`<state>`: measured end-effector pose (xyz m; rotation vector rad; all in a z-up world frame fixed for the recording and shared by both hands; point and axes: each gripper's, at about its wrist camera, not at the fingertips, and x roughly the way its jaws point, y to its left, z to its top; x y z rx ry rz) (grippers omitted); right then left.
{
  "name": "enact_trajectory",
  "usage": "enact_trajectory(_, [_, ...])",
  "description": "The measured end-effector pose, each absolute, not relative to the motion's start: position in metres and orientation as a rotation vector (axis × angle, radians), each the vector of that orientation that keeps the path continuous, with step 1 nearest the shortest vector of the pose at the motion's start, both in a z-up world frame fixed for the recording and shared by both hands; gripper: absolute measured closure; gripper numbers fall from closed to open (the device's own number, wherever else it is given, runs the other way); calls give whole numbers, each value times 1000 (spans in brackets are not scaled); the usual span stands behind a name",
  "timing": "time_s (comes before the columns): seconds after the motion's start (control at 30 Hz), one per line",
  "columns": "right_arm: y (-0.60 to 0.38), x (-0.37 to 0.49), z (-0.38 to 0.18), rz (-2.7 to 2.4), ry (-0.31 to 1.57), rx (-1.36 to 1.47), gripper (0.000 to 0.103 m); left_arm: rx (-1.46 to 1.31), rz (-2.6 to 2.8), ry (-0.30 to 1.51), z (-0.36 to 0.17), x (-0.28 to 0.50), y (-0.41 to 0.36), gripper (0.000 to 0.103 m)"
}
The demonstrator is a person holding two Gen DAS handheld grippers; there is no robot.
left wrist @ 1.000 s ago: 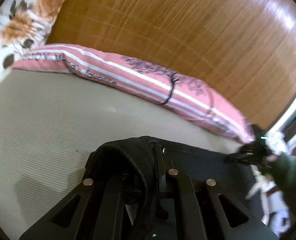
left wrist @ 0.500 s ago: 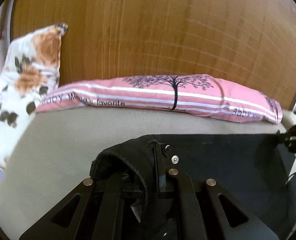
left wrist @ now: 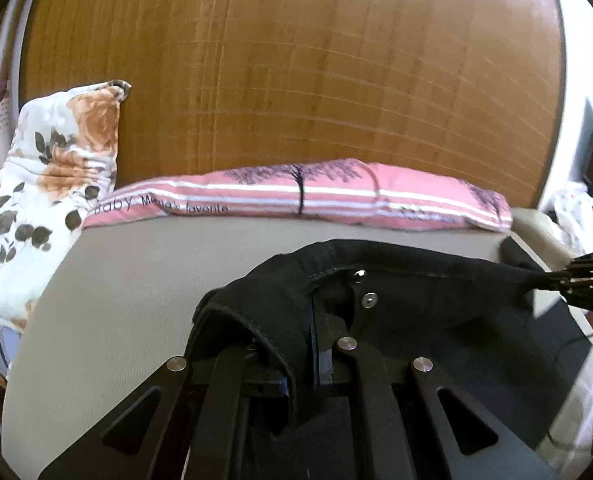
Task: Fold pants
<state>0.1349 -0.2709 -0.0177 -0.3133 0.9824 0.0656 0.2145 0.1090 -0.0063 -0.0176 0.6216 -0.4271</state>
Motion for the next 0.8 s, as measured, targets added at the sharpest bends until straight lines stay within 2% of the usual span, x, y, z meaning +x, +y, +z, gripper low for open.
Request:
enact_trajectory(0.23, [-265,66,-48,70,1060,-254,98,15,-486,718,-26,156,119,95])
enact_trajectory(0.47, [-255,43,-97,77,1156,-240,97,145,-478,893,-71,123,111,92])
enact_trajectory(0.53, [-252,43,-106,72,1161,-253,97,166,-457,917,-75,120,110,86])
enact_trajectory(0.6, [-251,45,-109,65,1166,-246,94,199,-426,935,-73,117,109,68])
enact_trajectory(0.63, [-251,46,-109,63,1167,-243,94,215,-411,934,-71,116,110,63])
enact_trajectory(0.7, [-251,45,-106,60,1161,-236,92,252,-379,948,-67,110,112,43])
enact_trajectory(0.8, [-254,42,-102,60,1149,-194,85,260,-355,981,-63,107,119,35])
